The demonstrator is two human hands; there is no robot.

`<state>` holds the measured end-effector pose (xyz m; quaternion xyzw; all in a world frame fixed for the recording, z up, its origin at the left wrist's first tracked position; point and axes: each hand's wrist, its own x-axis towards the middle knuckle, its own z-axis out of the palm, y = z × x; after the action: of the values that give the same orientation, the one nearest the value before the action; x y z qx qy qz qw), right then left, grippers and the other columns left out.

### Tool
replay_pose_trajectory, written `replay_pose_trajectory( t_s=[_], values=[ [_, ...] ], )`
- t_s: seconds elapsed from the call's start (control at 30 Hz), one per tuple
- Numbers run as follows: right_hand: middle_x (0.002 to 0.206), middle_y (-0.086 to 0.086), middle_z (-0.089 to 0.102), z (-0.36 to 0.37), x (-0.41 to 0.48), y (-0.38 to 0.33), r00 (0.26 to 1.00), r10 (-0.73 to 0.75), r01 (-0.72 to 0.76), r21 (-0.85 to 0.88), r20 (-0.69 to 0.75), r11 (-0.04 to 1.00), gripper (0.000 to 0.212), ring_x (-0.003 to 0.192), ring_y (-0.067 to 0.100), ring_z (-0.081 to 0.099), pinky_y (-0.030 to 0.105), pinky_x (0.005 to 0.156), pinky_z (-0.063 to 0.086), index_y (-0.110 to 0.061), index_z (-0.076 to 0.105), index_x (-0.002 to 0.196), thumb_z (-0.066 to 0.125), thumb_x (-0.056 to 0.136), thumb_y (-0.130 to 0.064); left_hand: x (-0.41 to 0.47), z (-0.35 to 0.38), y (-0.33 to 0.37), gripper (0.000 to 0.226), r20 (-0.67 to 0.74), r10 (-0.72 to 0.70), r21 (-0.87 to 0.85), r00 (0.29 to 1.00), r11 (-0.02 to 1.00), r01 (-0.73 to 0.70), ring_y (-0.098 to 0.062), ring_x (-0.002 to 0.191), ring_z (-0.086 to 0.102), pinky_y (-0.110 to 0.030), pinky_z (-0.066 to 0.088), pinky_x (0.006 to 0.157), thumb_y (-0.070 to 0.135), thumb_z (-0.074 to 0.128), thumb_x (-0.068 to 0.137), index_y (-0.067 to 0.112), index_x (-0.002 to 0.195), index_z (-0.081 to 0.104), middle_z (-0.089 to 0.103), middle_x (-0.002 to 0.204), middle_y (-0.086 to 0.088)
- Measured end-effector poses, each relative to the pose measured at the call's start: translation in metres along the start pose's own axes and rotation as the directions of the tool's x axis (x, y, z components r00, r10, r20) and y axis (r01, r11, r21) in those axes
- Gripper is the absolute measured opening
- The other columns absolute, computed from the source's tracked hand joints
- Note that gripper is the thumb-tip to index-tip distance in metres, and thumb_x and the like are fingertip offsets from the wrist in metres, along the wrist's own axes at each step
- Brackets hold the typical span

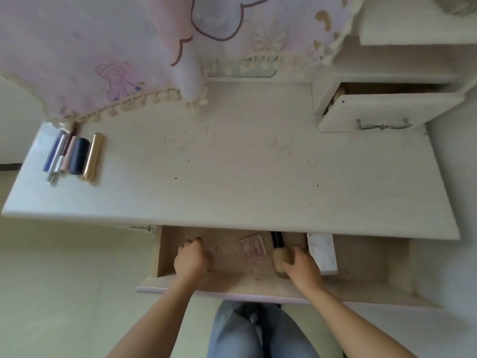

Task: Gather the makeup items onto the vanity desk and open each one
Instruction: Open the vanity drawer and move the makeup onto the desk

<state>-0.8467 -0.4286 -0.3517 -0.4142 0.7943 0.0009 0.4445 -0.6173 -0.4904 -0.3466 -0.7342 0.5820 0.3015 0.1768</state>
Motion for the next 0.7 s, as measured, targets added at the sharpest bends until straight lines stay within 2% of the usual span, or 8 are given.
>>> replay_pose_trajectory(
  t_s=[0.17, 0.3, 0.4, 0.53, 0.7],
  values=[
    [0.119, 0.014, 0.059, 0.011, 0.012, -0.003, 0.999, 0.037, -0.036, 0.019, -0.022, 0.999, 0.05, 0.107, 0.032, 0.058, 0.035, 0.083, 0.048, -0.009, 0.04, 0.131, 0.056, 0.087, -0.027, 0.011, 0.012, -0.006, 0.032, 0.053, -0.037, 0.105, 0.998, 0.994, 0.032, -0.034, 0.114, 0.048, -0.036, 0.046, 0.082, 0.023, 0.043, 0.09, 0.008, 0.117, 0.05, 0.053, 0.121, -0.016],
    [0.118, 0.014, 0.059, 0.018, 0.019, -0.008, 0.998, 0.068, -0.068, -0.008, -0.019, 0.998, 0.053, 0.105, 0.032, 0.059, 0.033, 0.078, 0.048, -0.009, 0.045, 0.125, 0.062, 0.083, -0.036, 0.011, 0.022, -0.012, 0.034, 0.091, -0.088, 0.063, 0.992, 0.995, 0.082, -0.036, 0.111, 0.053, -0.036, 0.046, 0.085, 0.021, 0.039, 0.088, 0.006, 0.116, 0.052, 0.057, 0.119, -0.018],
    [0.121, 0.016, 0.056, 0.022, 0.022, -0.01, 0.996, 0.087, -0.088, -0.06, -0.019, 0.994, 0.057, 0.106, 0.034, 0.059, 0.035, 0.078, 0.049, -0.009, 0.042, 0.126, 0.063, 0.081, -0.039, 0.012, 0.024, -0.013, 0.032, 0.097, -0.071, 0.054, 0.993, 0.996, 0.066, -0.035, 0.107, 0.057, -0.035, 0.047, 0.082, 0.02, 0.038, 0.089, 0.006, 0.114, 0.052, 0.06, 0.116, -0.016],
    [0.125, 0.018, 0.051, 0.025, 0.027, -0.014, 0.993, 0.113, -0.116, -0.123, -0.035, 0.986, 0.056, 0.11, 0.035, 0.056, 0.035, 0.079, 0.048, -0.009, 0.04, 0.125, 0.062, 0.082, -0.036, 0.013, 0.024, -0.011, 0.029, 0.084, -0.041, 0.045, 0.996, 0.998, 0.037, -0.034, 0.103, 0.059, -0.034, 0.047, 0.079, 0.018, 0.037, 0.091, 0.005, 0.113, 0.05, 0.063, 0.112, -0.016],
    [0.119, 0.016, 0.056, 0.023, 0.019, -0.016, 0.991, 0.121, -0.126, -0.076, -0.064, 0.989, 0.052, 0.104, 0.034, 0.059, 0.033, 0.073, 0.047, -0.007, 0.042, 0.119, 0.064, 0.078, -0.03, 0.005, 0.016, -0.011, 0.027, 0.047, 0.0, -0.005, 0.999, 1.0, 0.0, -0.035, 0.102, 0.058, -0.034, 0.043, 0.074, 0.017, 0.039, 0.09, 0.005, 0.112, 0.048, 0.059, 0.113, -0.016]
  ],
)
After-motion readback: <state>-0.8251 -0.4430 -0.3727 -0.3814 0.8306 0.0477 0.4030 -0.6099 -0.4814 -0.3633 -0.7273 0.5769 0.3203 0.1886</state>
